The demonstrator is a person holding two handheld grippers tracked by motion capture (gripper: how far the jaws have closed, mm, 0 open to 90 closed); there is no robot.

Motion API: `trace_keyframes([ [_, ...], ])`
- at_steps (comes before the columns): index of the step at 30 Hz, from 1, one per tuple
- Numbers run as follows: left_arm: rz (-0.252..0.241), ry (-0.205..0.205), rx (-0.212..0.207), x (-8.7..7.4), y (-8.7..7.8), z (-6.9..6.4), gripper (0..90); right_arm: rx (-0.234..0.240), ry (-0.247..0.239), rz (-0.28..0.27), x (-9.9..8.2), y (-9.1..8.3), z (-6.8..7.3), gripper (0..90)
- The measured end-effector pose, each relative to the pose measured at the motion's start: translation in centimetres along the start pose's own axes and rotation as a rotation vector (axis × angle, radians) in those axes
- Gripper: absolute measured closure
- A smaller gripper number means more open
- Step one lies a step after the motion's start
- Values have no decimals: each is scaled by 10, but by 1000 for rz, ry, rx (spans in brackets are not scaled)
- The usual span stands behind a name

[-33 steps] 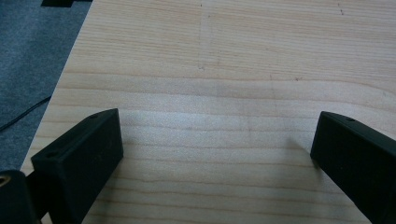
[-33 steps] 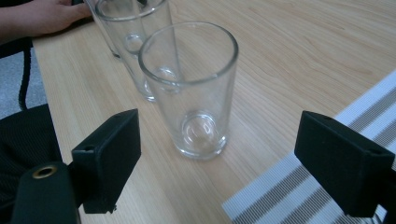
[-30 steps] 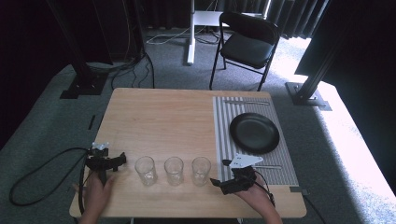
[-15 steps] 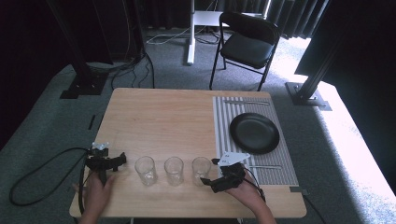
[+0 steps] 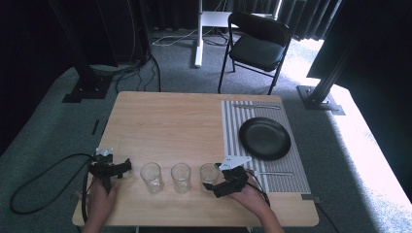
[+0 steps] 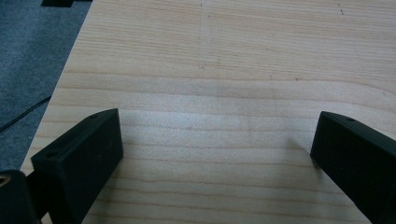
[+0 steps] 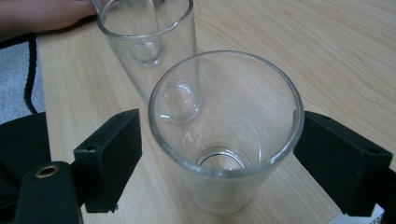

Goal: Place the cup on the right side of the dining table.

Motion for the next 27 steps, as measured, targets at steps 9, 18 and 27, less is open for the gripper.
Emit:
trace_keyframes([
  [9,0,0,0,0,0,0,26,-13,-8,20,2,8,-1,169],
  [18,1,0,0,0,0,0,26,-30,-25,35,1,8,-1,274],
  [27,1,0,0,0,0,0,26,-66,-38,64,3,7,0,284],
])
Point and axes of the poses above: each handheld gripper's, and its own axes: y roughly forward along the jaws, x roughly out of its top, z roughly to its left, the point moved 10 cm from there along y, roughly forward along the jaws, and after that the axes turned 1 degree about -y, right-handed, at the moved point
